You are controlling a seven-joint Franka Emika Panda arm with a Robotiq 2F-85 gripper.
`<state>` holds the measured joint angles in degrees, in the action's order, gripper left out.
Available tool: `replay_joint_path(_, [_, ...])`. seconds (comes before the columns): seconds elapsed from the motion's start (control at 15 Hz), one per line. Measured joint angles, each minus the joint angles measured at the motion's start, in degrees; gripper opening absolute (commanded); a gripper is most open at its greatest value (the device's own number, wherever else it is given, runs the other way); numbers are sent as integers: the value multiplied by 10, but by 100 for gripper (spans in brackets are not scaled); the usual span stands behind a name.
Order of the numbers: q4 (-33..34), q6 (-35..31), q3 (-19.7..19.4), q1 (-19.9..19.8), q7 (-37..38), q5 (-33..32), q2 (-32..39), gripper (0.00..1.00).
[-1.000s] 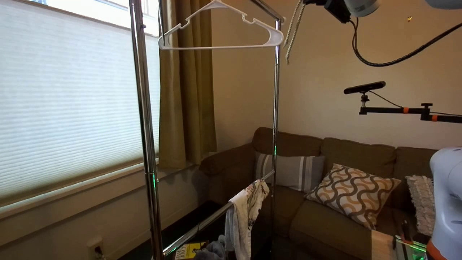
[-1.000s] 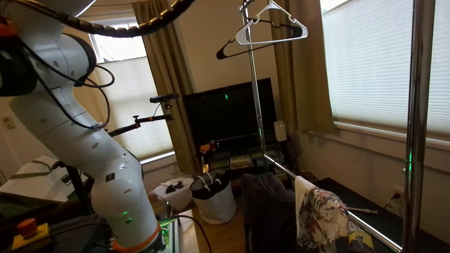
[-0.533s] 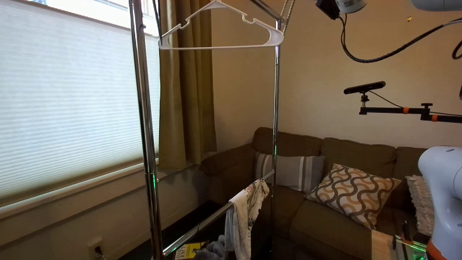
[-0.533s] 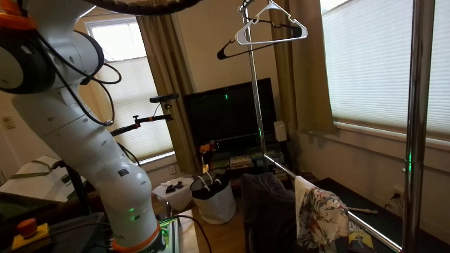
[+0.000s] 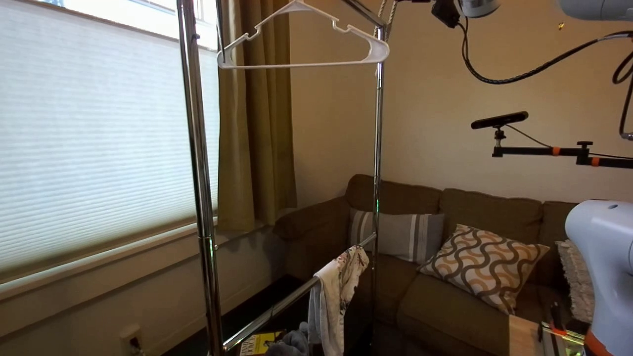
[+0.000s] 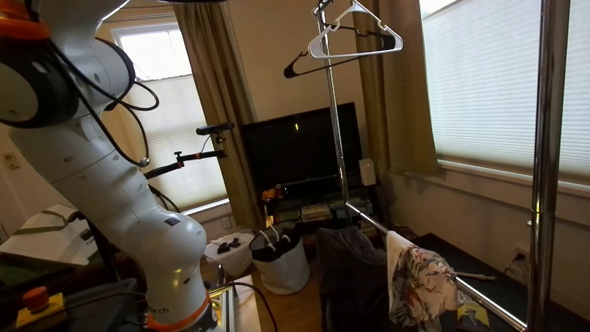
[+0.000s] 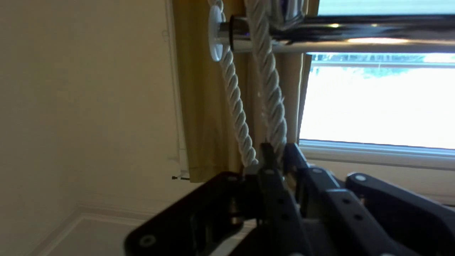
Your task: Move the white cord to the right side of the top rail.
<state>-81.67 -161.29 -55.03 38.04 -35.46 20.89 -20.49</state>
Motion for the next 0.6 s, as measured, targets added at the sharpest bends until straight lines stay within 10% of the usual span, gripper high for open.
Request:
replay_joint_path(0.2, [9,26,-18,27,-26,0,-7,3])
replay_joint_path(0.27, [11,33,-22,34,-34,0,-9,36])
replay_joint_path(0.6, [23,58,-32,42,-42,0,-9,65])
